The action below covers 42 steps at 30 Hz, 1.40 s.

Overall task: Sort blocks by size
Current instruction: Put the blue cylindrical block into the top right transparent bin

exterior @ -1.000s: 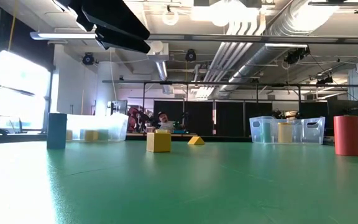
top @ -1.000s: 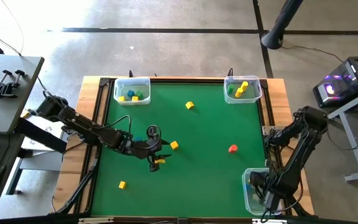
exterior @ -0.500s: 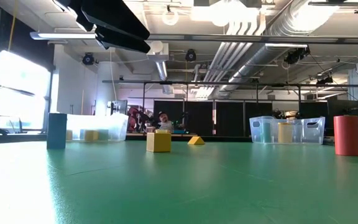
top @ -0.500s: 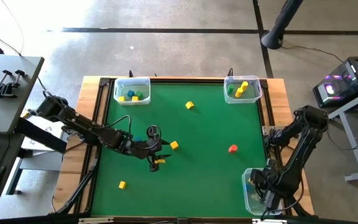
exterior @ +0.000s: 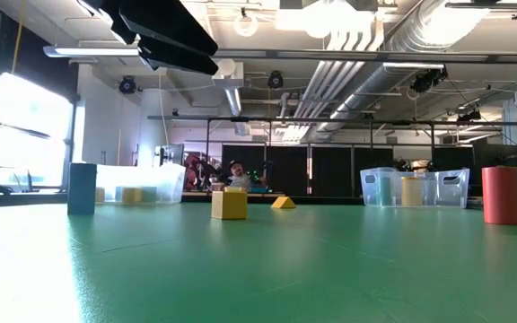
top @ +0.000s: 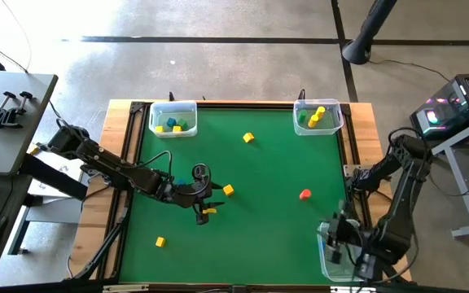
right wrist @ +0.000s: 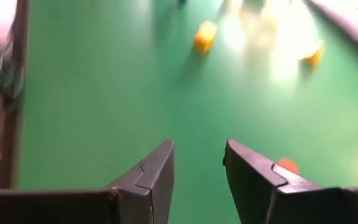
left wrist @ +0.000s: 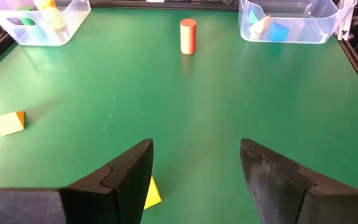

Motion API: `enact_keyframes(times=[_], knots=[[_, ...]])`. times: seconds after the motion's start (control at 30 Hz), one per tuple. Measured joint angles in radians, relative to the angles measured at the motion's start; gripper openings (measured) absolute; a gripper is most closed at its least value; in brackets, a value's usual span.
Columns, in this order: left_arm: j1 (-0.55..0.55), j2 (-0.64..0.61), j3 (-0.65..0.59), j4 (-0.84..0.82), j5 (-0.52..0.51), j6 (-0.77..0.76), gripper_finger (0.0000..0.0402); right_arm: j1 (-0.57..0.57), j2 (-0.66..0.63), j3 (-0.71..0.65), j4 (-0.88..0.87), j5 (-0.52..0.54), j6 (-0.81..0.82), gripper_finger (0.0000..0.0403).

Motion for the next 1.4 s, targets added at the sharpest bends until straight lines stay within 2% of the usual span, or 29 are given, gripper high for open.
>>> enact_keyframes(times=[0.07, 0.17, 0.23, 0.37, 0.5, 0.57, 0.63, 0.77, 0.83, 0.9, 1.07, 1.23, 1.4], knots=[[0.000, 0.002, 0.000, 0.002, -0.005, 0.000, 0.0227, -0.027, 0.000, -0.031, 0.003, 0.079, -0.002, 0.0133], [0.000, 0.006, 0.000, 0.002, -0.024, 0.000, 0.0227, -0.076, 0.000, -0.095, 0.024, 0.073, -0.002, 0.0133], [0.000, 0.010, 0.000, 0.013, -0.028, 0.000, 0.0227, -0.107, 0.000, -0.155, 0.073, 0.107, -0.009, 0.0133], [0.003, 0.021, 0.000, 0.038, -0.041, 0.023, 0.0227, -0.179, 0.000, -0.276, 0.230, 0.249, -0.056, 0.0133], [0.009, 0.039, 0.001, 0.058, -0.035, 0.029, 0.0227, -0.265, 0.000, -0.388, 0.459, 0.262, -0.172, 0.0133], [0.014, 0.052, 0.001, 0.057, -0.032, 0.028, 0.0227, -0.310, -0.002, -0.442, 0.636, 0.228, -0.296, 0.0133], [0.022, 0.071, 0.001, 0.069, -0.020, 0.028, 0.0227, -0.354, -0.004, -0.493, 0.866, 0.150, -0.482, 0.0133], [0.036, 0.118, 0.001, 0.103, -0.012, 0.028, 0.0227, -0.461, -0.006, -0.587, 1.373, -0.123, -0.906, 0.0133], [0.042, 0.143, 0.001, 0.139, -0.005, 0.028, 0.0227, -0.515, -0.006, -0.622, 1.593, -0.241, -1.070, 0.0133], [0.049, 0.169, 0.001, 0.178, 0.013, 0.028, 0.0227, -0.568, -0.006, -0.644, 1.751, -0.314, -1.188, 0.0133], [0.048, 0.240, 0.000, 0.346, 0.020, 0.058, 0.0227, -0.676, -0.006, -0.647, 1.965, -0.374, -1.353, 0.0133], [0.047, 0.306, 0.000, 0.563, 0.031, 0.112, 0.0227, -0.732, -0.006, -0.644, 2.112, -0.485, -1.469, 0.0135], [0.036, 0.318, 0.000, 0.608, 0.035, 0.117, 0.0227, -0.727, -0.009, -0.612, 2.141, -0.483, -1.550, 0.0152]])
